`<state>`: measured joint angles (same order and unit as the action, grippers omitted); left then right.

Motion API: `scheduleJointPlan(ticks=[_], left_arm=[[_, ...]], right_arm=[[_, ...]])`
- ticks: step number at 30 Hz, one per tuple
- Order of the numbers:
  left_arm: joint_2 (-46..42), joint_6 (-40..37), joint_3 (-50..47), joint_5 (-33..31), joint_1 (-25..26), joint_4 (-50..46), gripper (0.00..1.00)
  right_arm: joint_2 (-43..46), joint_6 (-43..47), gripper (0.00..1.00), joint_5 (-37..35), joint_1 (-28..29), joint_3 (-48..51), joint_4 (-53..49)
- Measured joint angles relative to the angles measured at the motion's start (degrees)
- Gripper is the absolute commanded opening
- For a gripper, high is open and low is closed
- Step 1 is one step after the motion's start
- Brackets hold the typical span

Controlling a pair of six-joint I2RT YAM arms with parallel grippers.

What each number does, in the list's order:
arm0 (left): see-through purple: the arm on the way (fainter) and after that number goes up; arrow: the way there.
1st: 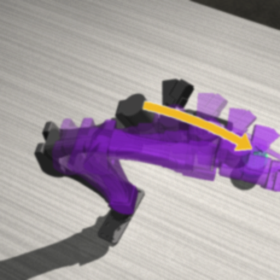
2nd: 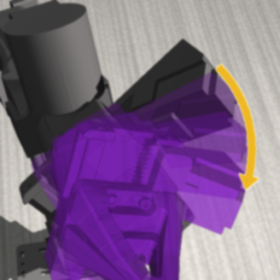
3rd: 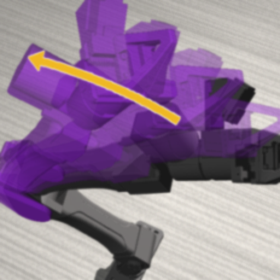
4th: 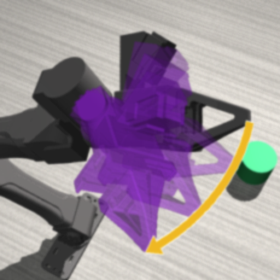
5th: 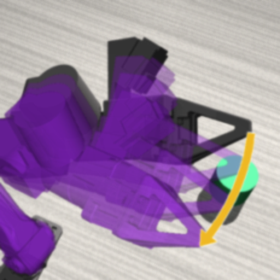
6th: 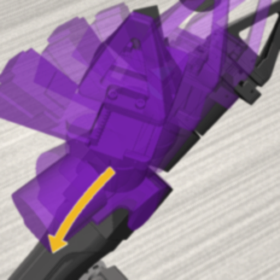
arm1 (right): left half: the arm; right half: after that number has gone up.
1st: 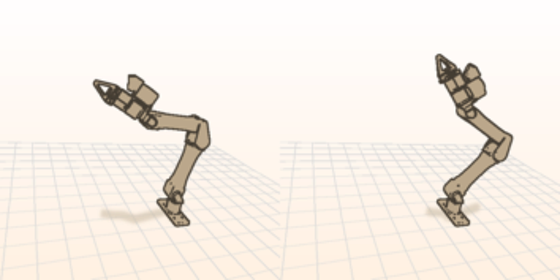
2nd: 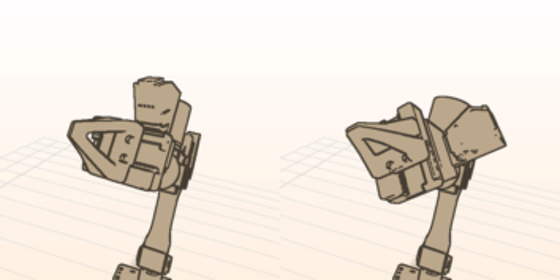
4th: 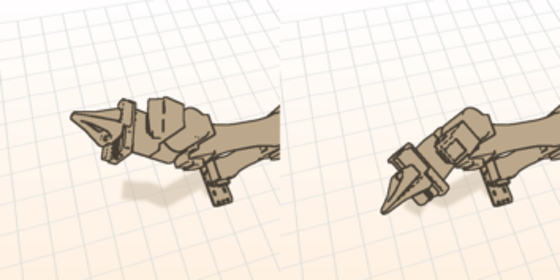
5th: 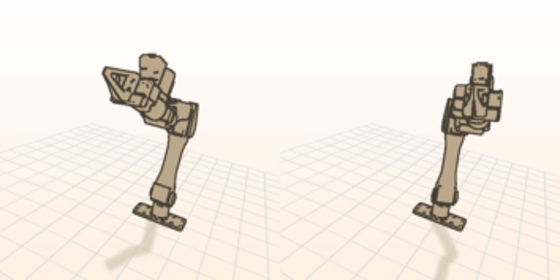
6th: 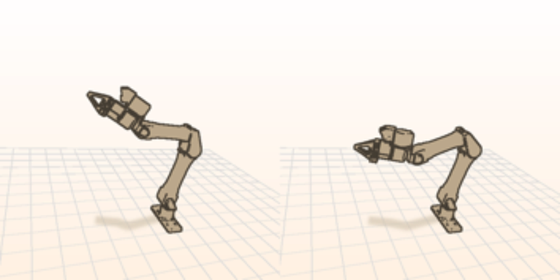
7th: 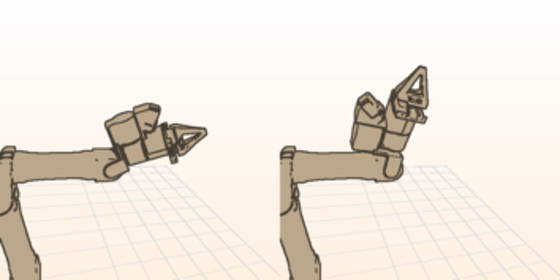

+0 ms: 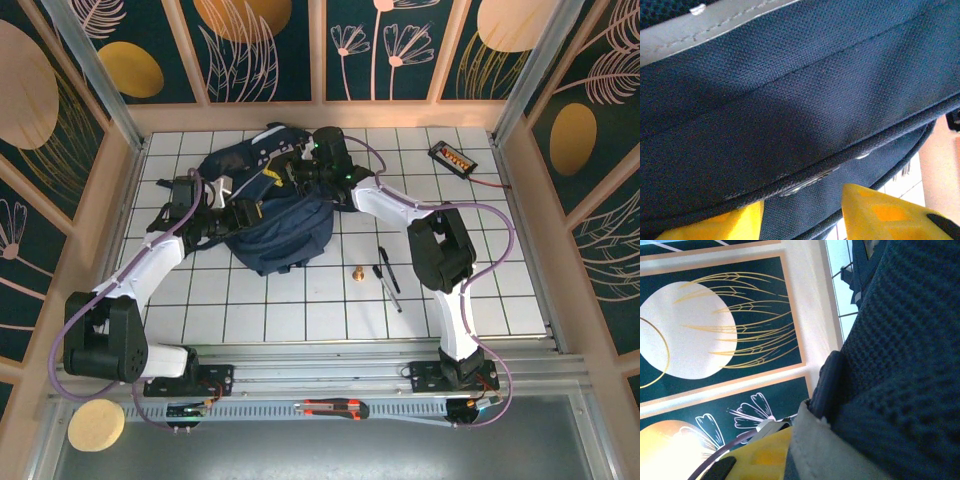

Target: Pack the student bag

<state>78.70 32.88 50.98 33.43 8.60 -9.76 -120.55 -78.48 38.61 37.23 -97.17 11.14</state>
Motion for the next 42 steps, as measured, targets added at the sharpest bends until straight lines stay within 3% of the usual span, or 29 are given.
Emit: scheduleJointPlan(ticks=[4,13,22,30,34,42], left_arm=[[0.0,1.8,-0.3,-1.2,0.6,1.9,0.33],[0.1,5.0,-1.3,-2.1,2.0,7.8,0.0],[1.7,4.5,2.7,-8.4,2.9,-0.9,0.0],[2.4,-3.2,10.6,-21.7,3.3,-19.7,0.0],[3.3,-6.6,10.7,-29.0,0.5,-24.5,0.0],[4.4,-11.8,11.6,-30.3,-2.6,-24.7,0.0]], right_arm=[[-0.5,-0.5,0.0,0.0,0.0,0.0,1.2],[-0.6,-1.8,0.0,-0.4,0.9,1.1,4.1],[-0.6,-0.2,0.0,-0.4,1.0,4.1,5.6],[0.1,10.6,0.0,1.0,-0.9,2.7,-5.1],[1.5,14.9,0.0,2.8,-2.9,2.6,-10.3],[3.1,18.6,0.0,4.8,-2.9,2.7,-14.1]])
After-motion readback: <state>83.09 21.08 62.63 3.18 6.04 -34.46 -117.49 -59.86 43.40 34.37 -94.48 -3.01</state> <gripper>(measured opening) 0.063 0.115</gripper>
